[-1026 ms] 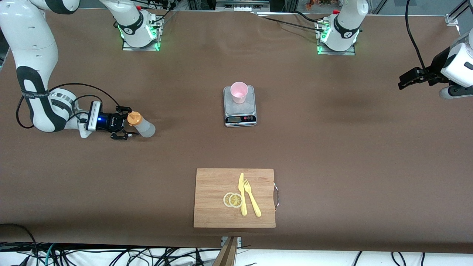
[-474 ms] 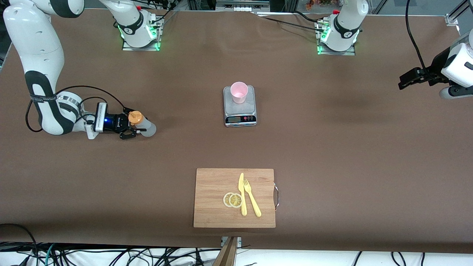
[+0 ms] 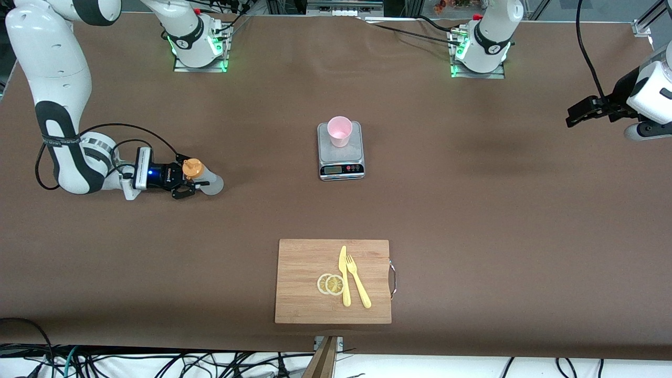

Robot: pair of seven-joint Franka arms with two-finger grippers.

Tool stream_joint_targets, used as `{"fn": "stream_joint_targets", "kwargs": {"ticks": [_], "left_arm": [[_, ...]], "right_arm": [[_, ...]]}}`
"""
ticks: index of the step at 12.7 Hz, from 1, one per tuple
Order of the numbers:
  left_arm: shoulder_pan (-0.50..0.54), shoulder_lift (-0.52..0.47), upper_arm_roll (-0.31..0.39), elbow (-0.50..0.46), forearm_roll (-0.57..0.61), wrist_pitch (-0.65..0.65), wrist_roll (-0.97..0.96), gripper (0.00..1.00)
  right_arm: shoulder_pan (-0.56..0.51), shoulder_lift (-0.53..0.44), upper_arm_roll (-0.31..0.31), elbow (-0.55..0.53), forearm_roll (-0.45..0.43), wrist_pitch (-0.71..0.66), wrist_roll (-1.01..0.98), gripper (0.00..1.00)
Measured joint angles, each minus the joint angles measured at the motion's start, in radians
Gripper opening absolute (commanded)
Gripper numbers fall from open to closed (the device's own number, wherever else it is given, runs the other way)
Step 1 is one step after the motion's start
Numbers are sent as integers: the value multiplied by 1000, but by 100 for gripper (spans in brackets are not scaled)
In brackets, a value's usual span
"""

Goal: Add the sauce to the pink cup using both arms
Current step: 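Lift the bottle with the right gripper and carry it toward the cup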

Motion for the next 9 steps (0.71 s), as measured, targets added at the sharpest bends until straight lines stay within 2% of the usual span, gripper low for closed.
{"fn": "stream_joint_targets", "kwargs": {"ticks": [5, 8, 9], "left_arm": [[0, 0, 1, 0, 0, 0, 0, 100], [0, 0, 1, 0, 0, 0, 0, 100], [0, 0, 1, 0, 0, 0, 0, 100]], "right_arm": [[124, -10, 1, 209, -17, -12, 224, 12], [217, -37, 0, 273, -27, 33, 360, 11], [241, -65, 0, 281, -62, 59, 422, 11]]}}
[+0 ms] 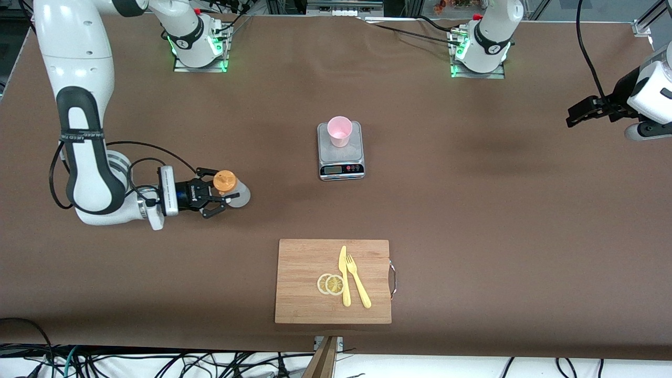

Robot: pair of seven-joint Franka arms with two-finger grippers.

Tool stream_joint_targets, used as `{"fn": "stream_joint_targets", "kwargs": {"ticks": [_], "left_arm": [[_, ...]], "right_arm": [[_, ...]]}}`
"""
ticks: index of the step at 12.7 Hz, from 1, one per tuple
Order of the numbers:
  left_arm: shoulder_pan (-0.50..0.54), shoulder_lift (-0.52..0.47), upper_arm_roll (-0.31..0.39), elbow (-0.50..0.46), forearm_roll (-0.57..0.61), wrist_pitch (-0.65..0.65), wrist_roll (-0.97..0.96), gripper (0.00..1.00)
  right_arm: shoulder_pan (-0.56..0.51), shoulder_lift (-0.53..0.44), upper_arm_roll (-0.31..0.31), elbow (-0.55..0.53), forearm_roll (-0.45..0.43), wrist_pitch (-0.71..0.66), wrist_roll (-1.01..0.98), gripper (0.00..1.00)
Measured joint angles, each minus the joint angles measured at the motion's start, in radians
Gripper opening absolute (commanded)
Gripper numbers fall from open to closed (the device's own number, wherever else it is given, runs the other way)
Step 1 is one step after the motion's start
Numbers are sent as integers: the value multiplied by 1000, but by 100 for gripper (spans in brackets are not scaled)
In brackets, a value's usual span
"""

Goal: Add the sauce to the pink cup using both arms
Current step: 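Lift the bottle with the right gripper and carry it toward the cup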

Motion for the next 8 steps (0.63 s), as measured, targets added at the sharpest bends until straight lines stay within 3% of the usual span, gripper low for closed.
{"fn": "stream_joint_targets", "kwargs": {"ticks": [4, 8], "left_arm": [[0, 0, 1, 0, 0, 0, 0, 100], [0, 0, 6, 0, 0, 0, 0, 100]], "right_arm": [[88, -145, 0, 2, -225, 98, 227, 11], [206, -170, 0, -15, -395, 210, 364, 7]]}}
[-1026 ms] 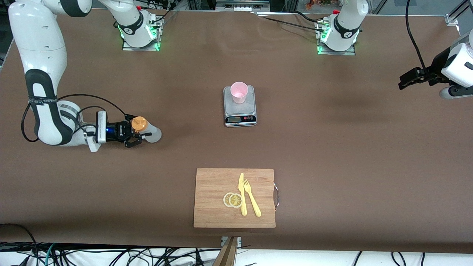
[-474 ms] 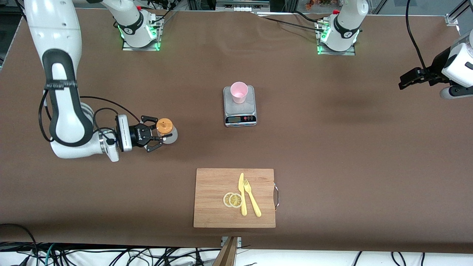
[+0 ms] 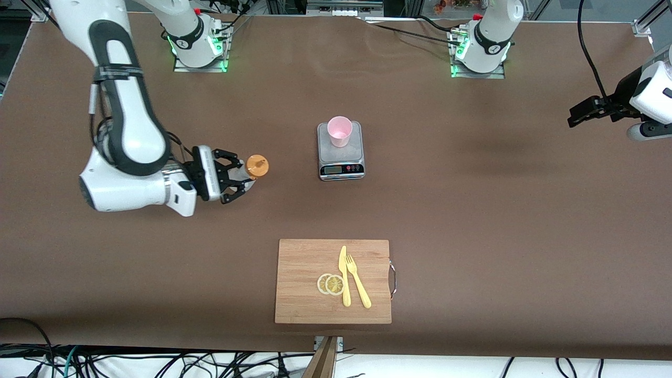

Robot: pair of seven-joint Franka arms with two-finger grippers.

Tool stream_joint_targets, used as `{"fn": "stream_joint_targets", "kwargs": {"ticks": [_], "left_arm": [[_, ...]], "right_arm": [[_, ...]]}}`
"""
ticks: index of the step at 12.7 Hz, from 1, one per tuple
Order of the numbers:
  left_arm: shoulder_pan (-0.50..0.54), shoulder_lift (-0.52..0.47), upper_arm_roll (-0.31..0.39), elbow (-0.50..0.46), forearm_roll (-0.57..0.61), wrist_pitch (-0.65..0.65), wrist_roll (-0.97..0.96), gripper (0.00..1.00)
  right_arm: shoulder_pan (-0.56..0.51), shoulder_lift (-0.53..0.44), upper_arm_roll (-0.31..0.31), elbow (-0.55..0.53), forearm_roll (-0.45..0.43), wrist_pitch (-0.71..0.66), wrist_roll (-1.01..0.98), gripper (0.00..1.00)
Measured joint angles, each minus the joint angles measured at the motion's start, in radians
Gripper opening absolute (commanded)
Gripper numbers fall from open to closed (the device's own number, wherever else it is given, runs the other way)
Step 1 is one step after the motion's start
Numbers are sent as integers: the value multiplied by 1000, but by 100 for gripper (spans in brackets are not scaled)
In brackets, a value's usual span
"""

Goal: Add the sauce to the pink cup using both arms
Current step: 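Lift the bottle with the right gripper and carry it toward the cup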

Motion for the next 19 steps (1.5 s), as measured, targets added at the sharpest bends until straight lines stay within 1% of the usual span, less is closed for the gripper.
{"fn": "stream_joint_targets", "kwargs": {"ticks": [3, 4, 6, 9, 11, 14, 17, 19], "left_arm": [[0, 0, 1, 0, 0, 0, 0, 100], [0, 0, 1, 0, 0, 0, 0, 100], [0, 0, 2, 0, 0, 0, 0, 100], [0, 1, 2, 0, 0, -1, 0, 100], [0, 1, 2, 0, 0, -1, 0, 100], [0, 1, 3, 0, 0, -1, 0, 100], [0, 3, 10, 0, 0, -2, 0, 100], [0, 5, 15, 0, 0, -2, 0, 100]], "right_arm": [[91, 0, 0, -11, -72, 63, 98, 7], [116, 0, -1, -15, -108, 76, 124, 7], [169, -3, 0, -16, -227, 99, 230, 7], [274, -26, 0, -16, -412, 114, 449, 8], [329, -42, 0, -16, -494, 117, 540, 9], [359, -56, 0, -25, -562, 116, 567, 9], [398, -61, 0, -30, -634, 116, 646, 9], [435, -62, 1, -30, -663, 116, 688, 9]]}}
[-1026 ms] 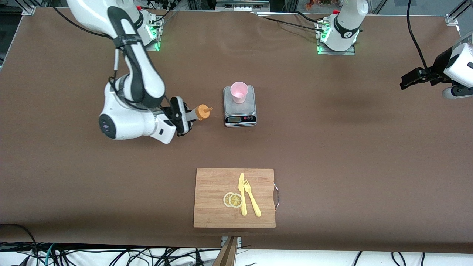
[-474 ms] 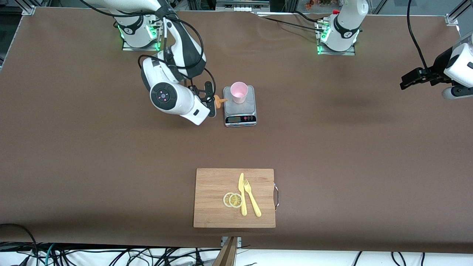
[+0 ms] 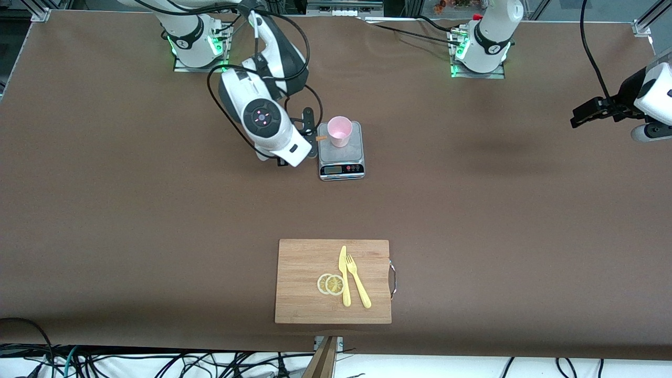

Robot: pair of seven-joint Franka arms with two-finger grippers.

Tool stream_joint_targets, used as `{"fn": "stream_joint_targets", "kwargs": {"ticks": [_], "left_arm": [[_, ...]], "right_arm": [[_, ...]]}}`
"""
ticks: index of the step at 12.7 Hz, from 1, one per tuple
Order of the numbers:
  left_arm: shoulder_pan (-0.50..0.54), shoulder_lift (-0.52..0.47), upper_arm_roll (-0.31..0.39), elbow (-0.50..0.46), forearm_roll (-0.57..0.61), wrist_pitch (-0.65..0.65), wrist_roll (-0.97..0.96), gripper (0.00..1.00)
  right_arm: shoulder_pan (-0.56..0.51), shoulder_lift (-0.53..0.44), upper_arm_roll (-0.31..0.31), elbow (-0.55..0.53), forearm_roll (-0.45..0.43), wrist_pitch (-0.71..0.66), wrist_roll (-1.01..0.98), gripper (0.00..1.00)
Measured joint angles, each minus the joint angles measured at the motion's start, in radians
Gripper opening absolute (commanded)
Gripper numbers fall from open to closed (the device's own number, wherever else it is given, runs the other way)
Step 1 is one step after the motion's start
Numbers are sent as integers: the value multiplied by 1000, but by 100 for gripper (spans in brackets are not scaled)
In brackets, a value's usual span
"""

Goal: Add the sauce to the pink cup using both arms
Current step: 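Lift the bottle with the right gripper and carry it toward the cup, then tilt the bottle nozzle over the pink cup with the right gripper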

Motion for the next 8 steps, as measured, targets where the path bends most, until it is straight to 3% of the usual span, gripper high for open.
{"fn": "stream_joint_targets", "kwargs": {"ticks": [8], "left_arm": [[0, 4, 1, 0, 0, 0, 0, 100]], "right_arm": [[112, 3, 1, -18, -149, 1, 149, 11]]}}
